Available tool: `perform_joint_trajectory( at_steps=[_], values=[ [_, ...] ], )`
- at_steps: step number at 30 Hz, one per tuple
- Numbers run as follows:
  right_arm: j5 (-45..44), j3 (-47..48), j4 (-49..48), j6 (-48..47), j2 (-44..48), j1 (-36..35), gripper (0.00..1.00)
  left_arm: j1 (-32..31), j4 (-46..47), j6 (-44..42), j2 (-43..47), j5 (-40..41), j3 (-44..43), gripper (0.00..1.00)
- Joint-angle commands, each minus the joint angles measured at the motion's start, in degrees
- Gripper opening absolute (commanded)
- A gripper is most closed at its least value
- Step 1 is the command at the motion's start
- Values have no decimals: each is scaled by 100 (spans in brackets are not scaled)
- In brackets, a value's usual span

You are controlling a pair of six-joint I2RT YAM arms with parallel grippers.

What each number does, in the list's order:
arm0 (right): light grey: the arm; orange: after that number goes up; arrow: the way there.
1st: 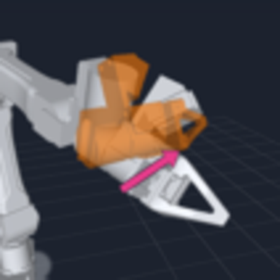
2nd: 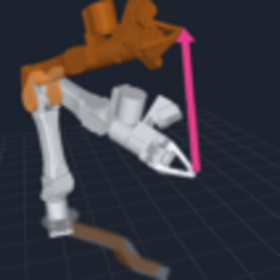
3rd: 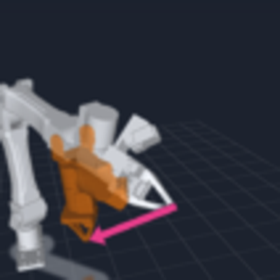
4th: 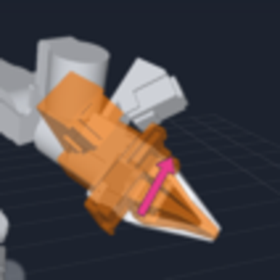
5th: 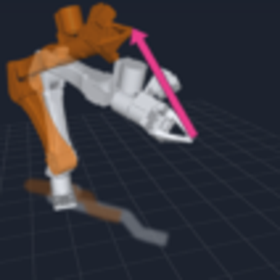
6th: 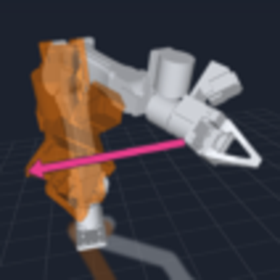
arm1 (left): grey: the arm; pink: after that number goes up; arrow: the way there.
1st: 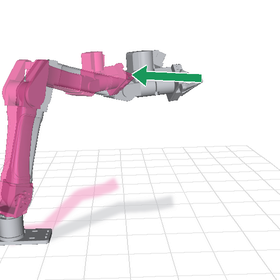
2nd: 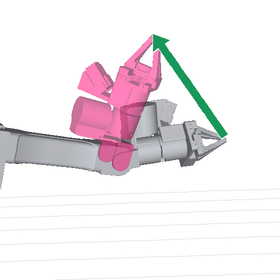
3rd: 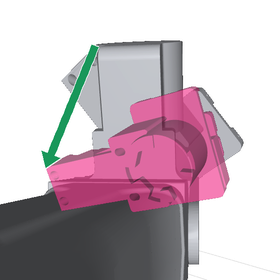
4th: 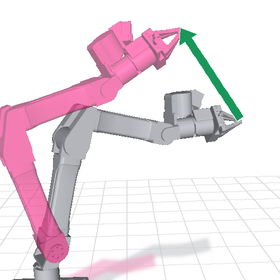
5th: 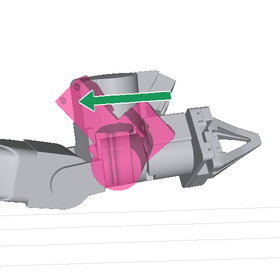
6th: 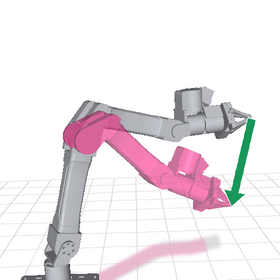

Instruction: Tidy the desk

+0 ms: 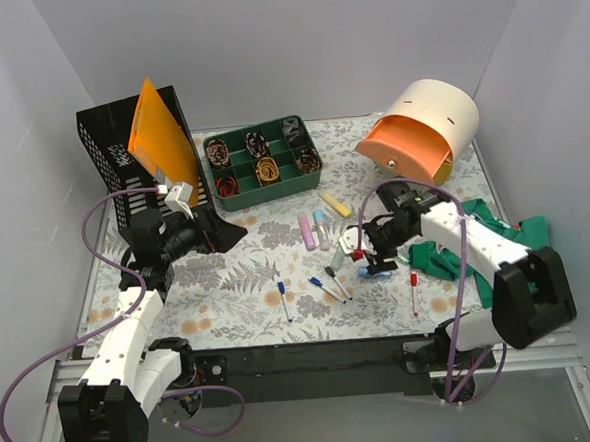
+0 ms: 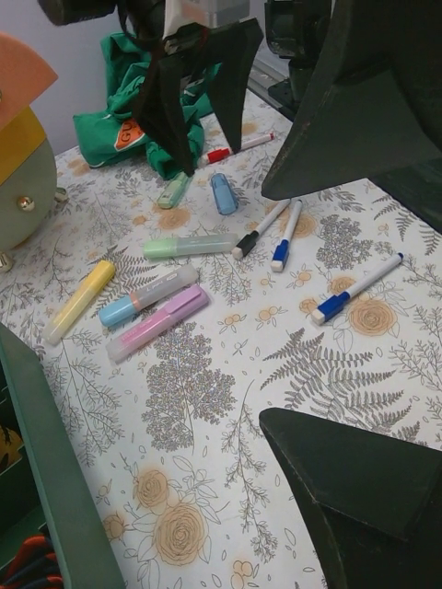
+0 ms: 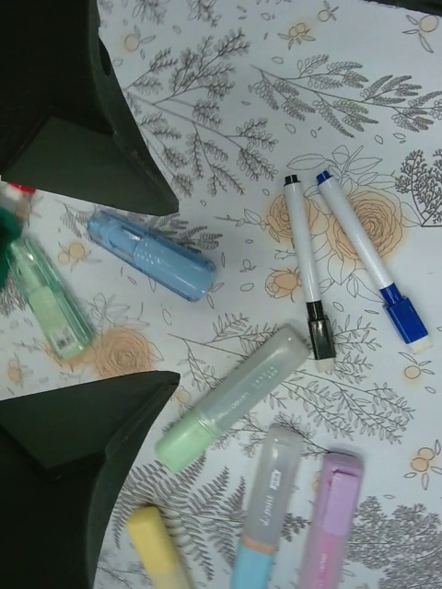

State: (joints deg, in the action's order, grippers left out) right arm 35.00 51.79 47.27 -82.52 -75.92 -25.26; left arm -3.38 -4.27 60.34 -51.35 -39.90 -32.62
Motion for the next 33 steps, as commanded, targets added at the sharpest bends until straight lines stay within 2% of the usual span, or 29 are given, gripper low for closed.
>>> perform_joint_trajectory(
  at_steps=[1, 5, 8, 19, 22, 27, 31, 33],
  values=[
    [122, 1025, 230, -1214, -1037, -172, 76, 21, 58, -31, 73, -115, -104, 98],
    [-283, 1570, 274, -1117, -2029, -357, 70, 21, 41, -31, 81, -132, -122, 98],
    [-424, 1817, 274, -1038, -2443, -419, 68, 21, 41, -31, 90, -150, -113, 98],
    [-872, 2169, 301, -968, -3332, -551, 65, 21, 40, -22, 55, -220, -131, 98],
    [-934, 2204, 345, -915, -3482, -551, 61, 21, 41, -22, 81, -211, -139, 98],
    [-1030, 2037, 354, -758, -3456, -551, 47, 21, 41, -22, 82, -229, -131, 98],
    [-970, 1940, 301, -503, -3263, -542, 27, 21, 49, -22, 73, -264, -139, 98],
    [-890, 1949, 231, -301, -3149, -542, 23, 21, 49, -4, 73, -290, -139, 98]
  ],
)
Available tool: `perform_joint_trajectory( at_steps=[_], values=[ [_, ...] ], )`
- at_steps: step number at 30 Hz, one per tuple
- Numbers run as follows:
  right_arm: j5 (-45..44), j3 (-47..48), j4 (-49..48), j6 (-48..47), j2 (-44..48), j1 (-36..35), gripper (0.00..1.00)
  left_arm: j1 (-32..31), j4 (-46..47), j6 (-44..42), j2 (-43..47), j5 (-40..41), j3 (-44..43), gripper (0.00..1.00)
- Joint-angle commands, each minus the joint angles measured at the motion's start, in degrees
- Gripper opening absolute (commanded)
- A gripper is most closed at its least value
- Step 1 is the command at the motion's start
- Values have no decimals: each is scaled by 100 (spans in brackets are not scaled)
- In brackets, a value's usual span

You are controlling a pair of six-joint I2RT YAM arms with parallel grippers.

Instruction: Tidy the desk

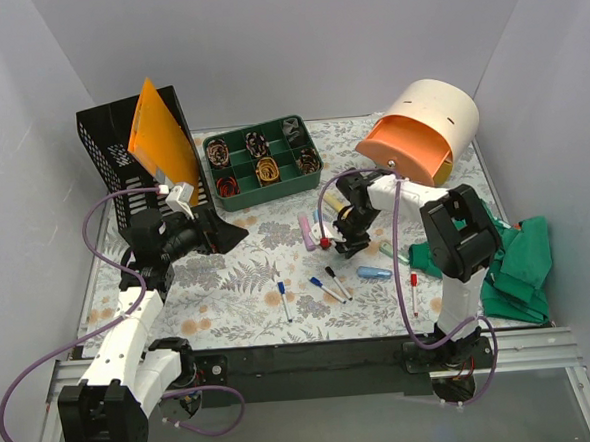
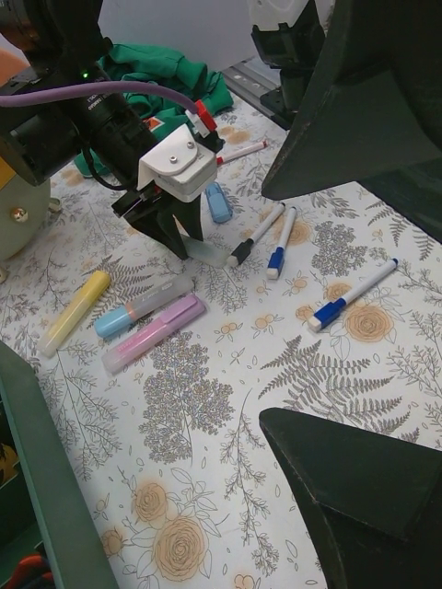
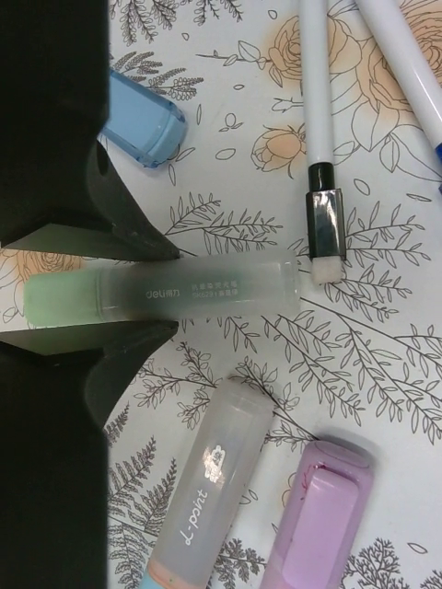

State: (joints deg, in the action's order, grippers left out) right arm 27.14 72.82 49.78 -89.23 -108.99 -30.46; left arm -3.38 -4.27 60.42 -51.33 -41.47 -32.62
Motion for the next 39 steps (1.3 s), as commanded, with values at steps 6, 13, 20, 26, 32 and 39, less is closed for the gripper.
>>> perform_joint_trajectory(
  at_steps=[6, 13, 20, 26, 32, 39],
  values=[
    [274, 215, -144, 1934, 913, -13, 15, 21, 58, 4, 36, -168, -130, 98],
    [688, 751, -275, 3489, 2073, 372, 12, 21, 85, 22, 27, -203, -130, 98],
    [530, 1270, -1302, 5142, 2953, 1401, 9, 21, 93, 40, 27, -230, -122, 98],
    [-234, 1042, -2604, 5925, 3358, 2157, 11, 21, 93, 48, 27, -230, -113, 98],
    [-701, 1120, -2895, 5979, 3112, 2597, 18, 21, 102, 49, 9, -256, -122, 98],
    [-551, 1261, -2851, 5830, 2655, 2923, 44, 21, 111, 75, -35, -300, -122, 98]
  ],
)
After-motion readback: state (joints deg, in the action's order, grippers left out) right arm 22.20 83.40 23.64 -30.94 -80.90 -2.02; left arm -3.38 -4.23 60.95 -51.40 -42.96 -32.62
